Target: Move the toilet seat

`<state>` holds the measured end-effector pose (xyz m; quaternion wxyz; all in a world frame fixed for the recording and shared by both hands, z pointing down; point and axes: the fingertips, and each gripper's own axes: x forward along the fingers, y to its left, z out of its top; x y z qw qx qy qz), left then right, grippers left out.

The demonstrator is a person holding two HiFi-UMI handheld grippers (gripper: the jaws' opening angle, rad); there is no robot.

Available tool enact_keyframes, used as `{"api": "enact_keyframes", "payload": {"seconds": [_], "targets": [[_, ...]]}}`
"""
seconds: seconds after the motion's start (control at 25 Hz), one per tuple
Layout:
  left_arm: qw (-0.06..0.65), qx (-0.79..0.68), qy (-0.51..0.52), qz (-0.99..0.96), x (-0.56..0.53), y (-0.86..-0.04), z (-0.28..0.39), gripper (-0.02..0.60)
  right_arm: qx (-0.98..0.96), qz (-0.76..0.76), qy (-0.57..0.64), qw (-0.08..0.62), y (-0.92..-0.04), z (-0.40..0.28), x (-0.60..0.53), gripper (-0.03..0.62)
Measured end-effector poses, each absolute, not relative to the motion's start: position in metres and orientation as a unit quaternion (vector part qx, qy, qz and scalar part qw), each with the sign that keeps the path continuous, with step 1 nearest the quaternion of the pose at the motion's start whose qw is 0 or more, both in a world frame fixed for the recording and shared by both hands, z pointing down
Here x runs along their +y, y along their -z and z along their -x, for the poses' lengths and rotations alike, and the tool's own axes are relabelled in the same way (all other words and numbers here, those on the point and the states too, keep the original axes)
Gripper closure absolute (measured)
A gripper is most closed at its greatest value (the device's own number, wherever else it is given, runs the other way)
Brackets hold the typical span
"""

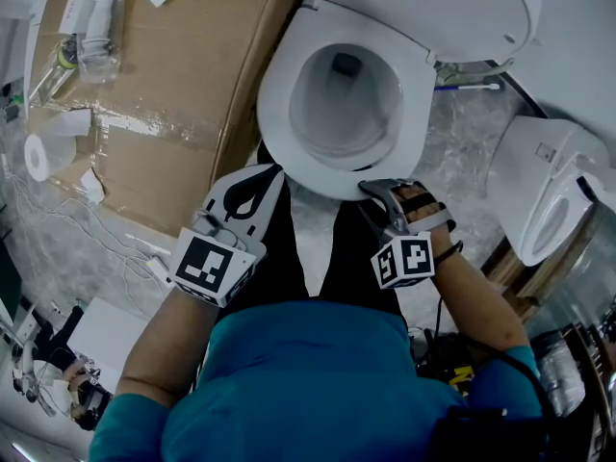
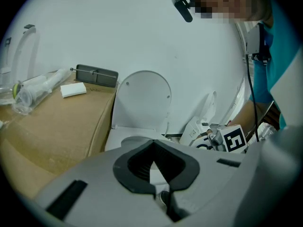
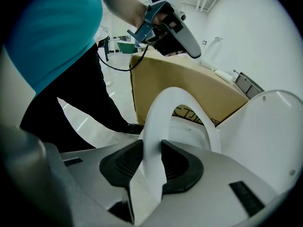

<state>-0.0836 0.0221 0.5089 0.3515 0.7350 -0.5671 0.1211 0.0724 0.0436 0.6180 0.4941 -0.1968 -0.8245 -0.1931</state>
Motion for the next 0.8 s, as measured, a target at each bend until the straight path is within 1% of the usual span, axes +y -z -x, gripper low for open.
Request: {"api": "enact_keyframes", "payload": {"seconds": [0.8], "targets": [[0.334,-0.559,-0.121,-0.749,0.005,-0.491,0.081,0.581,-0.848,0.148,0.190,0.472,-0.575,-0.070,0.018,0.502]]}}
